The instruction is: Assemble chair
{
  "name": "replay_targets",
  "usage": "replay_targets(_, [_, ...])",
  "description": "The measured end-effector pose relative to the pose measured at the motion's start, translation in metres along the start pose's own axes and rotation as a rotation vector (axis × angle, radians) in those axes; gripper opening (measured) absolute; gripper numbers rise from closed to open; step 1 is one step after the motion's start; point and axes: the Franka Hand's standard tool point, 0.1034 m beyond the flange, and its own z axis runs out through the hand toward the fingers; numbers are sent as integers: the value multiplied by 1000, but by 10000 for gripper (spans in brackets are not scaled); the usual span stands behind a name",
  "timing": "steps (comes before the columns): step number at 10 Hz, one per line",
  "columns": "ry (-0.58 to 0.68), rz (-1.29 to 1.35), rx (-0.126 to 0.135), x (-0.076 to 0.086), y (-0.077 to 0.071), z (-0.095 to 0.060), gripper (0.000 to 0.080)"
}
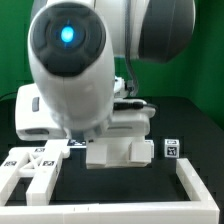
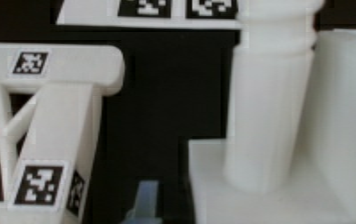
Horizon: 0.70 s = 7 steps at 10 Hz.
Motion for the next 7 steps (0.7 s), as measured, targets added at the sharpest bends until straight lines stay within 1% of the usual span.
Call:
replay_targets(1, [-70,7,-9,3,2,7,33])
replay_targets(2, [-105,9,-30,2,3,13,33])
replay_targets(3, [-127,11,-31,-5,1,20,33])
replay_targets(4, [-141,18,-28,-3,2,24,33])
replay_targets(5, [-136,19,-30,0,2,26,73])
replay_targets(6, [-132,19,-30,1,2,25,73])
replay_targets(7, [-127,20,-30,2,3,25,283])
